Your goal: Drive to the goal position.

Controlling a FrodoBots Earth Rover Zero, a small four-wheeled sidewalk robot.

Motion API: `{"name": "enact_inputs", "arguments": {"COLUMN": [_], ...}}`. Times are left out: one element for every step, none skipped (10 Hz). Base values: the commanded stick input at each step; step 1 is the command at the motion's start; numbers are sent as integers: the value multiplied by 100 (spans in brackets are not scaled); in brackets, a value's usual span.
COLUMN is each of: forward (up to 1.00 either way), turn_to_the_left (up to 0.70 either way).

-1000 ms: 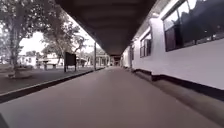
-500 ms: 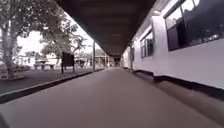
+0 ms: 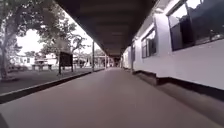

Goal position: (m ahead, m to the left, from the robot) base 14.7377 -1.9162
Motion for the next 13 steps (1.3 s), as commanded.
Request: {"name": "enact_inputs", "arguments": {"forward": [70,70,70,70,70,70,70,70,70,70,70,70,70], "turn_to_the_left": [0,0,0,0,0,0,0,0,0,0,0,0,0]}}
